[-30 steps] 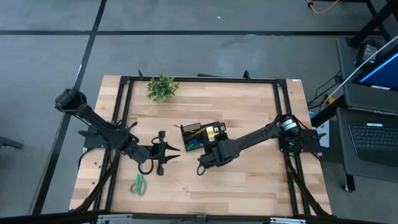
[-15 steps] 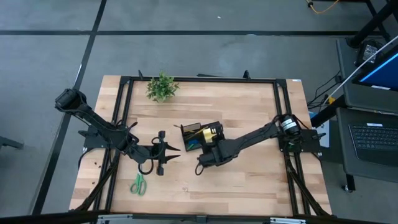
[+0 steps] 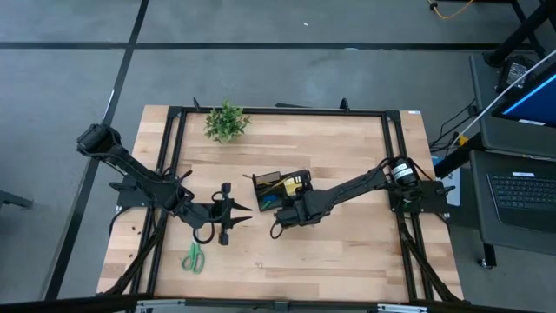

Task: Pick and place office supplies into organizer
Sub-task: Put the yellow sticky notes into the black desk organizer, then put the green scissors into the black desk organizer

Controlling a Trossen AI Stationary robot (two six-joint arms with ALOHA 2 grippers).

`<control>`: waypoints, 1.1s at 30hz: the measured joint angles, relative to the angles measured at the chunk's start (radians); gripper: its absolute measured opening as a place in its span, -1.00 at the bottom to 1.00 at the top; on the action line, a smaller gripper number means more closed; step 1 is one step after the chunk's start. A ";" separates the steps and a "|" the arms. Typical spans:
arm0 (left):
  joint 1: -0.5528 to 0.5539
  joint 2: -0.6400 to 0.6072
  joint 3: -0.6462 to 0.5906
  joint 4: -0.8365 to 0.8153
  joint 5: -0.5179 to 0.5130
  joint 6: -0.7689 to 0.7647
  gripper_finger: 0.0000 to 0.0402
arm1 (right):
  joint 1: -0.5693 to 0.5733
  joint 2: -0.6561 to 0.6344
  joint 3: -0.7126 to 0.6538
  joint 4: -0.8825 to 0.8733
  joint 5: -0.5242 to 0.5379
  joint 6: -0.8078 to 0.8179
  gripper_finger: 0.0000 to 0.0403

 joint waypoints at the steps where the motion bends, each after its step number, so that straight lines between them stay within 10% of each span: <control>1: 0.000 0.000 0.000 0.000 0.000 0.000 -0.55 | 0.000 0.000 0.000 -0.001 0.000 0.000 -0.97; 33: 0.000 0.000 0.000 0.000 0.000 -0.003 -0.55 | -0.021 0.000 0.120 -0.104 -0.083 0.022 -0.67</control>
